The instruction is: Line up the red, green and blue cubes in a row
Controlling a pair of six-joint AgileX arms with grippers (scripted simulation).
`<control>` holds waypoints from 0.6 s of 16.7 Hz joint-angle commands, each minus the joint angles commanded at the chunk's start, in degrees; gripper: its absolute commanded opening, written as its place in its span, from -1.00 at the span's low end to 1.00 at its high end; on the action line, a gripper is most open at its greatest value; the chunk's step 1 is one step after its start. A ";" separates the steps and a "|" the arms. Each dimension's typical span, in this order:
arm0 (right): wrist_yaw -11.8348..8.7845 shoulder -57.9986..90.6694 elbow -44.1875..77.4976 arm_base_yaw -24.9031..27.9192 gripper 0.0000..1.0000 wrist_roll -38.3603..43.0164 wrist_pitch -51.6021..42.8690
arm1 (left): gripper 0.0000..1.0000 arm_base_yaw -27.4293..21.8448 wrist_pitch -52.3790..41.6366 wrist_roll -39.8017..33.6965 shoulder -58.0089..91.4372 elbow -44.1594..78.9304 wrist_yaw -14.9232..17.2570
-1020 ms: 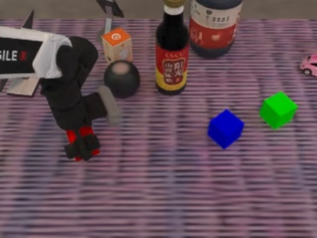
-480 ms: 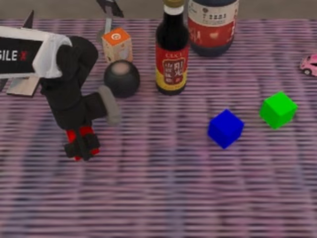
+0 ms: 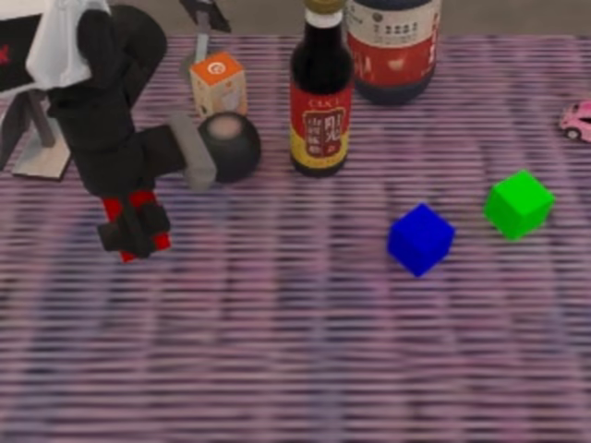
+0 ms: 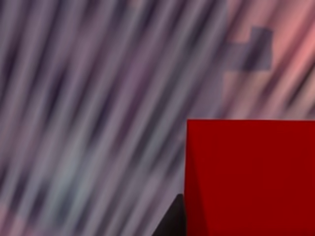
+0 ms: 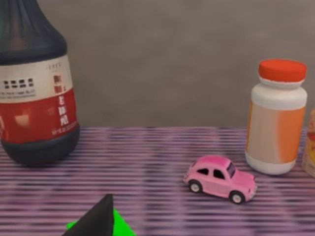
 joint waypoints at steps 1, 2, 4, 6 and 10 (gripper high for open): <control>0.00 0.00 0.00 0.00 1.00 0.00 0.00 | -1.00 0.04 -0.34 -0.04 -0.28 0.24 0.00; 0.00 0.00 0.00 0.00 1.00 0.00 0.00 | -1.00 0.04 -0.34 -0.04 -0.28 0.24 0.00; 0.00 0.00 0.00 0.00 1.00 0.00 0.00 | -1.00 -0.27 -0.18 0.06 -0.07 0.11 -0.02; 0.00 0.00 0.00 0.00 1.00 0.00 0.00 | -1.00 -1.15 -0.21 0.18 -0.55 -0.31 -0.03; 0.00 0.00 0.00 0.00 1.00 0.00 0.00 | -1.00 -7.83 -0.33 0.38 -4.57 -3.78 -0.04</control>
